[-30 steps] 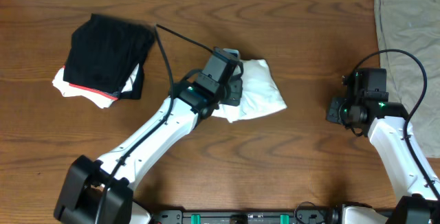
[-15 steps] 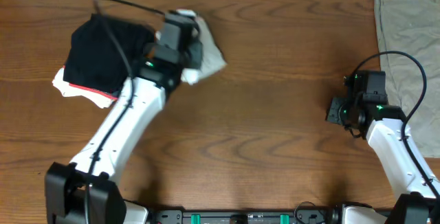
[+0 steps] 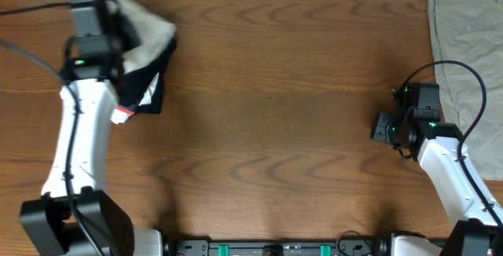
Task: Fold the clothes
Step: 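Lower the white bundle onto the black stack and press with left gripper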
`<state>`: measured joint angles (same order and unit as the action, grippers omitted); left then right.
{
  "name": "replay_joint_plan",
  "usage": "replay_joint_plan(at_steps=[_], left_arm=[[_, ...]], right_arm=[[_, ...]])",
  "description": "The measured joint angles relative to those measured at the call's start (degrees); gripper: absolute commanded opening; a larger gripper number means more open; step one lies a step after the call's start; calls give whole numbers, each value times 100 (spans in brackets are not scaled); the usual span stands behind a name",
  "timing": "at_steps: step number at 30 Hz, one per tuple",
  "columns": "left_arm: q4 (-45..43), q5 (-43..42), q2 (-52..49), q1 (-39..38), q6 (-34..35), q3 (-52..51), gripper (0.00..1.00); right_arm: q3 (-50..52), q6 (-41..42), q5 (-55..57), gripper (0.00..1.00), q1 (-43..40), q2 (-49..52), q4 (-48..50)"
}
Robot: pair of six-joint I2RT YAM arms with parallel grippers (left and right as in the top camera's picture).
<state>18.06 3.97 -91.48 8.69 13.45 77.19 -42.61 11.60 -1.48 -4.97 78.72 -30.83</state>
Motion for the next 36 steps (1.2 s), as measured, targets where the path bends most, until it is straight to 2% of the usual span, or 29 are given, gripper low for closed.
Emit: replay_joint_plan(at_steps=[4,11,12,13,14,15,18,19,21,22,24,26,27,28,29,31,32,36], left_arm=[[109,-260,-310,501,96,0,6],[466,-557,-1099,732,282,0,6],[575,-546,-1141,756,389,0,9],[667,-522,-1145,785,514,0,17],[750,-501,-1134,815,640,0,28],[815,-492,-1110,848,780,0,32],[1038,-450,-992,951,1121,0,52],[1106,-442,-909,979,1193,0,67],[1165,-437,-669,1019,1342,-2,86],[1174,-442,-511,1029,1373,-2,91],[1172,-492,-105,1034,1475,-2,94],[1174,-632,289,1032,1523,0,93],[1174,-743,498,1032,1530,0,89],[1174,-857,656,1032,1545,0,78],[1174,-1014,802,1027,1582,4,54],[1204,-1281,892,1016,1574,26,19],[1237,-1399,883,1001,1578,37,7],[1414,-1742,511,903,1578,35,6]], right_arm=[[0,0,0,54,0,0,28],[0,0,0,54,0,0,46],[0,0,0,54,0,0,48],[2,0,0,55,0,0,50],[2,0,0,55,0,0,55],[2,0,0,55,0,0,57],[2,2,0,56,0,2,68],[2,0,0,56,0,0,70],[4,0,0,57,0,2,70],[4,0,0,58,0,2,74],[4,0,0,60,0,2,90],[4,2,-13,62,0,2,127],[4,2,-20,62,0,2,140],[4,2,-22,63,0,2,153],[4,2,-22,63,0,2,155],[4,2,-22,62,0,2,155],[4,2,-22,60,0,2,153],[4,7,-22,58,0,2,153]])
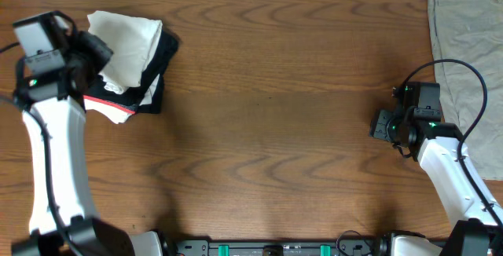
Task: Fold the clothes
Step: 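Lower the white bundle onto the black stack and press with left gripper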
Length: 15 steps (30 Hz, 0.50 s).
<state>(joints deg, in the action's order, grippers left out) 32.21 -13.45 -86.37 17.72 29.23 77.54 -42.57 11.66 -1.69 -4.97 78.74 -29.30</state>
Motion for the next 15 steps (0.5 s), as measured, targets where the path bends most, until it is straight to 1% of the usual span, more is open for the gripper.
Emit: replay_joint_plan(at_steps=[3,8,11,15], left_arm=[[109,-131,-616,-107,-76,-2,6],[260,-179,-1362,-122,-166,-15,6],[297,-238,-1552,-61,-212,-33,6],[236,-581,-1464,31,-227,-24,6]], right_arm=[[0,0,0,58,0,0,-2],[0,0,0,59,0,0,-2],[0,0,0,59,0,0,-2],[0,0,0,60,0,0,0]])
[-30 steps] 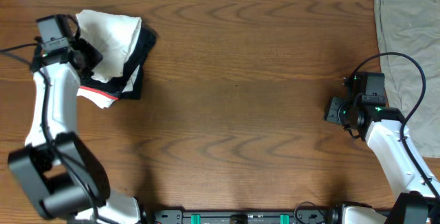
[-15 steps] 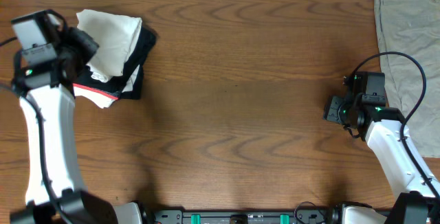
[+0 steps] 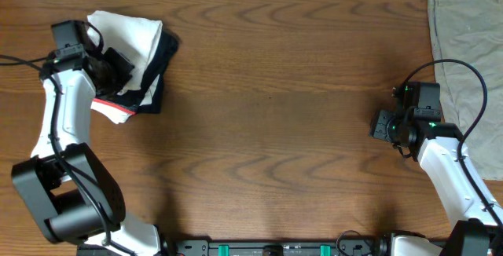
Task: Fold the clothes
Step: 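Lower the white bundle onto the black stack and press with left gripper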
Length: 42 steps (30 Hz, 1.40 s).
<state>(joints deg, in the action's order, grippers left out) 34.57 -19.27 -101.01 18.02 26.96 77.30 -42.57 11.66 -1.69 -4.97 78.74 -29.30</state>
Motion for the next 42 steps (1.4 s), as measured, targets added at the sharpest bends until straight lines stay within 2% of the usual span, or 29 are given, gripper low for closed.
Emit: replay_joint_plan(at_steps=[6,10,18,25,30,32,34,36,38,39,40,41,42], left_arm=[[-205,-170,474,72,0,66,6],[26,236,708,129,0,216,6],[122,1327,413,140,-2,96,6],[103,1572,-50,195,-22,90,6],[107,1488,107,243,-22,83,6],[98,1309,321,247,-9,83,6],[83,1058,715,247,55,81,6],[70,835,1161,245,151,81,6],[52,662,1641,227,181,81,15],[48,595,1864,210,201,81,33],[42,555,2024,190,208,81,62],[37,522,2149,168,280,83,80],[39,472,2264,142,289,83,92]], right_arm=[[0,0,0,61,0,0,0],[0,4,0,63,0,0,-2],[0,2,0,64,0,0,0],[0,2,0,66,0,0,0],[0,2,-2,68,0,0,0],[0,4,0,72,0,0,-2],[0,31,-2,81,0,0,0],[0,46,-2,99,0,0,11],[0,26,-4,99,0,0,15],[0,13,-4,99,0,0,17],[0,9,-4,99,0,0,17],[0,9,-4,99,0,0,15],[0,9,-4,99,0,0,17]])
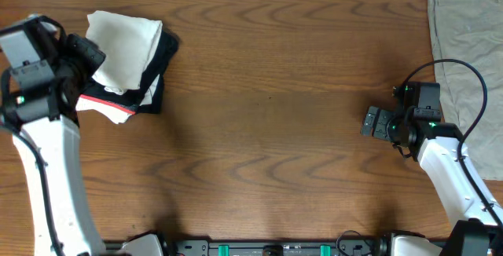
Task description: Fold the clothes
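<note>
A pile of folded clothes (130, 60) lies at the table's far left: a cream cloth (124, 42) on top, a black garment (159, 79) under it, and a white piece with red trim (110, 108) sticking out at the front. My left gripper (85, 54) hovers at the pile's left edge, its fingers too dark to read. An unfolded grey-beige garment (464, 48) lies flat at the far right edge. My right gripper (369, 122) hangs left of it over bare wood, looking open and holding nothing.
The brown wooden table (267, 130) stretches between the two arms. A black cable (460, 71) loops from the right arm across the grey-beige garment. The arm bases stand along the near edge.
My left gripper was on the pile's left part and has drawn back to its left edge, with the arm now raised. The right gripper's tip reaches slightly further left and looks wider.
At first my left arm stood over the pile, covering much of it. Then it was off to the left with the cream cloth lying on top. Then the gripper pressed on the pile's left part, and now it is beside it. The right arm stayed in place.
</note>
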`<state>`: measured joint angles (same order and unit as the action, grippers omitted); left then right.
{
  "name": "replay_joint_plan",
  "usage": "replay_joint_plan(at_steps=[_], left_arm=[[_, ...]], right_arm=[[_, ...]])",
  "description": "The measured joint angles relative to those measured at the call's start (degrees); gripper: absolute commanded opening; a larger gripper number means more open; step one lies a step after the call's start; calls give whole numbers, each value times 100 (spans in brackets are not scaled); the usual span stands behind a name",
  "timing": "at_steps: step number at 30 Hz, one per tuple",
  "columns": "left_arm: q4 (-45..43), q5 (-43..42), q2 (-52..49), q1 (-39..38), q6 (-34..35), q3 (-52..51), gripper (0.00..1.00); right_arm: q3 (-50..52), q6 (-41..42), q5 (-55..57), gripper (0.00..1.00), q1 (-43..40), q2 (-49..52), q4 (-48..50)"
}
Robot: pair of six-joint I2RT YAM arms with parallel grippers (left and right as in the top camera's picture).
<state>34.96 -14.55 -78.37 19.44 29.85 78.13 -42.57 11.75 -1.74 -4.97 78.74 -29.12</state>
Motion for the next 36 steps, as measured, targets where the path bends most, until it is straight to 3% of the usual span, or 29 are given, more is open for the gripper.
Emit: replay_joint_plan(at_steps=[1,9,36], left_arm=[[15,-31,50,-15,2,0,98],[557,-79,17,-26,37,0,98],[577,-76,15,-26,37,0,98]], right_arm=[[0,0,0,99,0,0,0],[0,0,0,99,0,0,0],[0,0,0,99,0,0,0]])
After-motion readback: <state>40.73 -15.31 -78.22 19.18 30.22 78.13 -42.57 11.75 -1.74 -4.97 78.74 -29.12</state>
